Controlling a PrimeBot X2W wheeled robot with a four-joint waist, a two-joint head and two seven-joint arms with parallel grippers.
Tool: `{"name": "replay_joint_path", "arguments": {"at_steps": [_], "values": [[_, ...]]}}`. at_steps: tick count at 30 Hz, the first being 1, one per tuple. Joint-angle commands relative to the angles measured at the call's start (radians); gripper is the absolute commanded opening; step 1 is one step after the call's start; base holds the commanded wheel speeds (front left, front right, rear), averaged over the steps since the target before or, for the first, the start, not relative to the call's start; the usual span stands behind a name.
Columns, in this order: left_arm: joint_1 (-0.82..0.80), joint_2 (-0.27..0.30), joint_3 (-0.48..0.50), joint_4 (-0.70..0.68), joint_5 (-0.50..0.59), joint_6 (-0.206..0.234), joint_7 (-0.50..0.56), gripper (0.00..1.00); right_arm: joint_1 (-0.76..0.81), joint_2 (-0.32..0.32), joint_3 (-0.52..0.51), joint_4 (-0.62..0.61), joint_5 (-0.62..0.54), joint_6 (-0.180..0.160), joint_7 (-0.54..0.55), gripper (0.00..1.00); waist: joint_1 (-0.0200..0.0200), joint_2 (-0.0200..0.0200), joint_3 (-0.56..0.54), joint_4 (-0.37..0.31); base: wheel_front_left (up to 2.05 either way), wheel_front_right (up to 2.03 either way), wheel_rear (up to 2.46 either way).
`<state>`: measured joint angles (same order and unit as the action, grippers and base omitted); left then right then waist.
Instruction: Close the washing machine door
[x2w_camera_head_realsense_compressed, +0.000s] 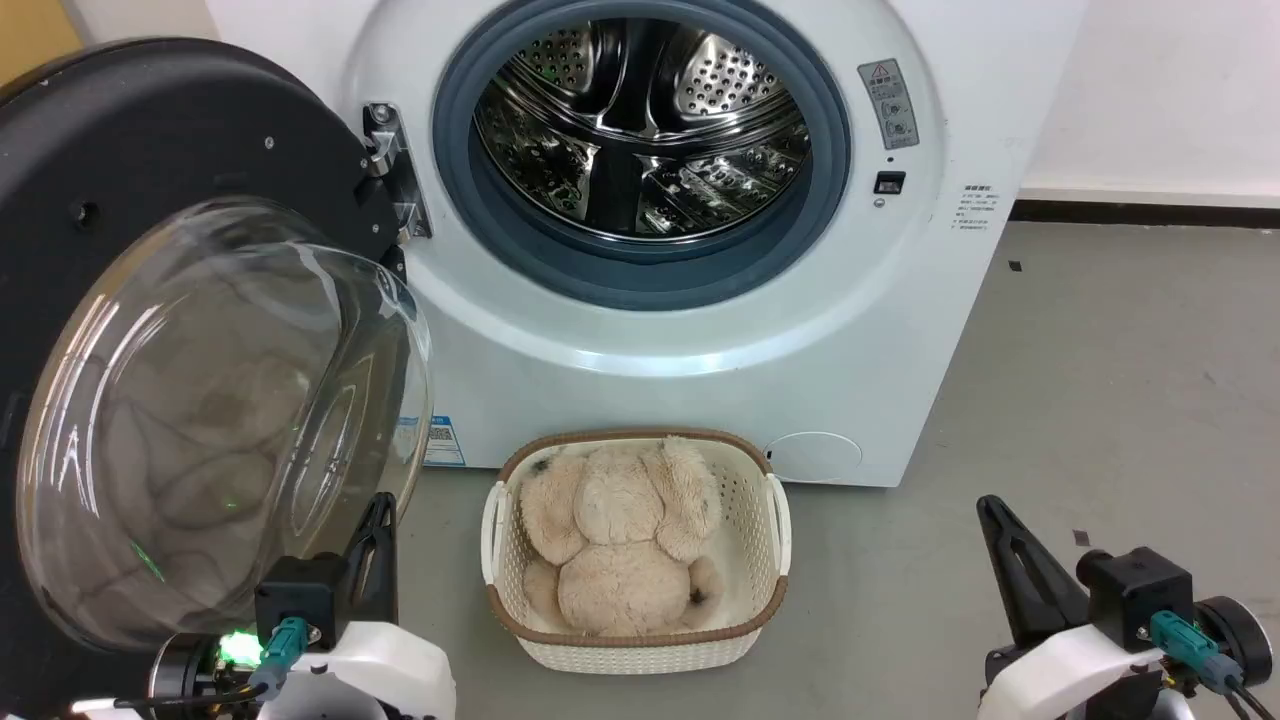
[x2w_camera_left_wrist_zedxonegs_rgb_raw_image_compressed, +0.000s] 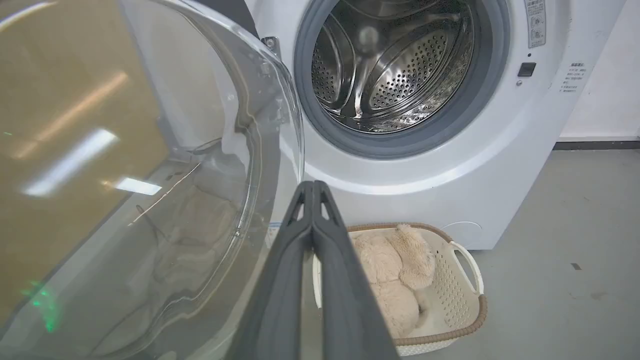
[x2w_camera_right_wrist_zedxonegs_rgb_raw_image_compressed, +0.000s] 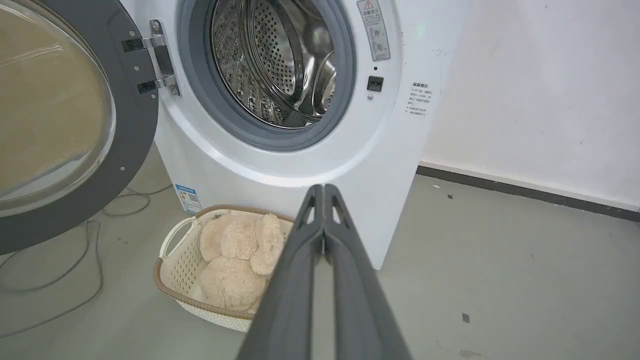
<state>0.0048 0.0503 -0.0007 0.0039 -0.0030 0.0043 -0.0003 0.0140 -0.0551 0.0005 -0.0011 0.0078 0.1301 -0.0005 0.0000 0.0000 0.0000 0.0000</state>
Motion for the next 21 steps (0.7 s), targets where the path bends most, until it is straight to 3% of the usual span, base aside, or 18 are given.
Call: {"name": "replay_joint_path", "arguments": {"at_steps": [1,21], "values": [[-0.005,0.0,0.001,-0.004,0.003,-0.004,0.0,0.0,-0.014,0.005,0.0,0.001,-0.008,0.001,0.0,0.0,0.0,0.0,0.0,0.0,0.0,0.0,0.0],[-0.005,0.0,0.001,-0.004,0.003,-0.004,0.0,0.0,-0.014,0.005,0.0,0.001,-0.008,0.001,0.0,0.0,0.0,0.0,0.0,0.0,0.0,0.0,0.0]]}}
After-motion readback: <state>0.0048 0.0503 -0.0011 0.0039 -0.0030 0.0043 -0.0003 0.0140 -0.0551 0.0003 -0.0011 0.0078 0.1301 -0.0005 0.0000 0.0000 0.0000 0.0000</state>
